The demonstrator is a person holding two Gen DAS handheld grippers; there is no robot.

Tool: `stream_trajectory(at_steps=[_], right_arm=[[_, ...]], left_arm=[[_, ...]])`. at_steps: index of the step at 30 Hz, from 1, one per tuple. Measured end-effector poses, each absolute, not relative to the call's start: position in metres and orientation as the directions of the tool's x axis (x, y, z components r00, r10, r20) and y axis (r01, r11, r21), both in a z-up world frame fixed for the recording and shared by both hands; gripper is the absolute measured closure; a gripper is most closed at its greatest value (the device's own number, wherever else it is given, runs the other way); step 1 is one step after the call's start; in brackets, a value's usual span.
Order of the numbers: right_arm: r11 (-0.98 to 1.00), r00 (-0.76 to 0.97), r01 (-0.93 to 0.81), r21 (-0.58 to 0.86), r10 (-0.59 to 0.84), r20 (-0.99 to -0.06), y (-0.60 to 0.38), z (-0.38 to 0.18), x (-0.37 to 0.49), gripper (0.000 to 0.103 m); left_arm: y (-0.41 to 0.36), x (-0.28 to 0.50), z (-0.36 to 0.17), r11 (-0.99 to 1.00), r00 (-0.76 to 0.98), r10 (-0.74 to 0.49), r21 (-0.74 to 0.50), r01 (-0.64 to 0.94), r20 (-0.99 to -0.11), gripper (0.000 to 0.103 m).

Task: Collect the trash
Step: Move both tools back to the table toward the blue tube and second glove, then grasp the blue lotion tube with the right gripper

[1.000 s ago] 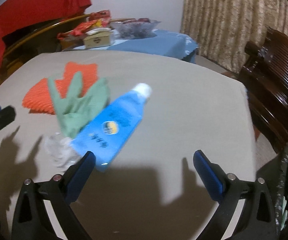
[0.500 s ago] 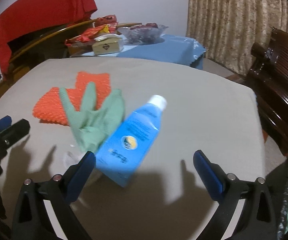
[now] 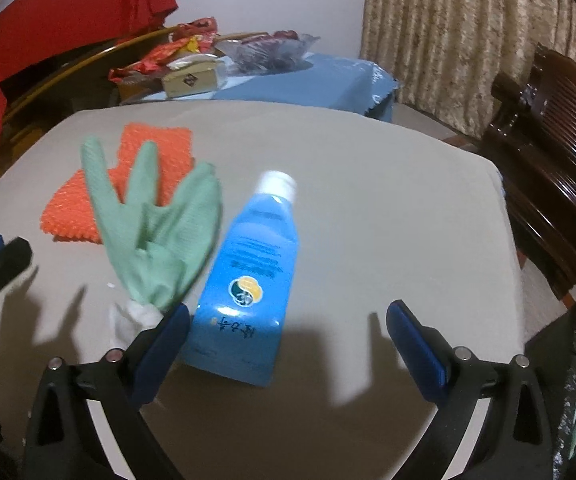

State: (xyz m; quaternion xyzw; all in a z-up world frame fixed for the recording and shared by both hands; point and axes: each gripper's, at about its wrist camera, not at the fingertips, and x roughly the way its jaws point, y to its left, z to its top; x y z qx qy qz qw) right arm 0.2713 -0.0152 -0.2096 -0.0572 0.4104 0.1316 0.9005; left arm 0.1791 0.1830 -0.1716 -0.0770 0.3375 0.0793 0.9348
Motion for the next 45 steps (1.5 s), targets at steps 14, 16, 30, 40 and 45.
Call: stream_trajectory(at_steps=[14, 16, 30, 40, 45], right_arm=[[0.960, 0.651, -0.270, 0.079, 0.243, -0.719, -0.020, -0.202, 0.296, 0.009], [0.959, 0.650, -0.269, 0.085, 0.246, -0.719, -0.017, -0.202, 0.302, 0.011], [0.958, 0.606, -0.284, 0.041, 0.212, -0.766, -0.013, -0.215, 0.318, 0.042], [0.947, 0.604, -0.295, 0.128, 0.288, -0.743, -0.030, -0.209, 0.322, 0.035], [0.937, 0.590, -0.336, 0.095, 0.288, -0.754, -0.010, -0.213, 0.338, 0.034]], left_arm=[[0.180, 0.186, -0.169, 0.977, 0.762, 0.092, -0.092, -0.195, -0.641, 0.010], [0.180, 0.187, -0.170, 0.977, 0.762, 0.090, -0.091, -0.192, -0.641, 0.010], [0.182, 0.203, -0.168, 0.976, 0.760, 0.085, -0.098, -0.192, -0.645, 0.010], [0.173, 0.209, -0.168, 0.979, 0.761, 0.075, -0.099, -0.180, -0.644, 0.010], [0.181, 0.211, -0.169, 0.975, 0.759, 0.089, -0.099, -0.199, -0.645, 0.010]])
